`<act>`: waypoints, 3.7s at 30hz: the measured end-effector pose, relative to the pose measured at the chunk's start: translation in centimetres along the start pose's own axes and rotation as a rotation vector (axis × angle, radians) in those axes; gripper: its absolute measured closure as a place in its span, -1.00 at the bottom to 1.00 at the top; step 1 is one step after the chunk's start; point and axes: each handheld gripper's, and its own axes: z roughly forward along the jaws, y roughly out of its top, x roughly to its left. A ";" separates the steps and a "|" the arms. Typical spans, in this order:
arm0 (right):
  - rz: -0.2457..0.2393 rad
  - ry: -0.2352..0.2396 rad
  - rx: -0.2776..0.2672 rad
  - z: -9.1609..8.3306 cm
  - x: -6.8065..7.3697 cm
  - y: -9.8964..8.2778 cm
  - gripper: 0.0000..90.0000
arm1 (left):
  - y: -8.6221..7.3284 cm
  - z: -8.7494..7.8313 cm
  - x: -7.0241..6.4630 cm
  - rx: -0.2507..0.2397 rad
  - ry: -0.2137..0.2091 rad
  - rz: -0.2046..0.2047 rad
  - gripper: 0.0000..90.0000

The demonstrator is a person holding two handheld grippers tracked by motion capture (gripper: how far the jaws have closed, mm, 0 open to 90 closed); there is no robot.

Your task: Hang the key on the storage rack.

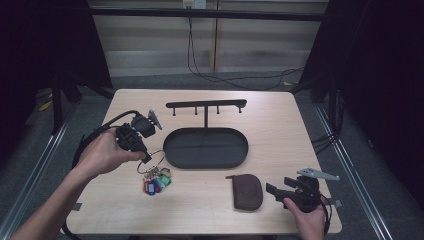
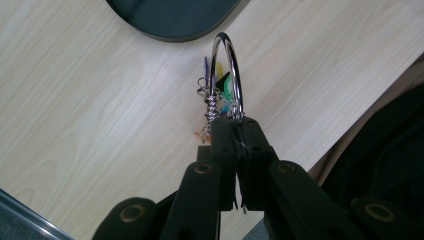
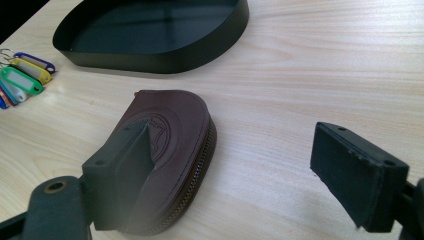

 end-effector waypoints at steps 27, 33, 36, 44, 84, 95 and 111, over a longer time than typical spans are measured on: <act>0.005 0.006 0.027 0.5 -0.1 0.0 -0.63 | 3.3 -3.4 1.0 -0.024 -0.019 -0.009 0.94; 0.006 0.006 0.028 0.5 -0.1 0.0 -0.63 | 4.4 -4.0 1.5 -0.046 -0.027 -0.007 0.94; 0.007 0.008 0.026 0.5 -0.1 0.0 -0.63 | 5.2 -4.2 1.9 -0.046 -0.037 -0.010 0.94; 0.002 0.011 0.028 0.4 0.0 0.0 -0.63 | 6.5 -4.6 2.7 -0.052 -0.041 -0.021 0.94; -0.002 0.024 0.043 0.6 0.1 -0.1 -0.63 | 11.4 -0.3 7.8 0.004 0.070 -0.121 0.72; 0.000 0.022 0.038 0.6 0.0 -0.1 -0.62 | 10.1 -0.3 7.9 -0.028 0.030 -0.160 0.36; -0.001 0.019 0.034 0.6 0.0 0.0 -0.62 | 6.9 0.3 7.1 -0.143 -0.083 -0.176 -0.08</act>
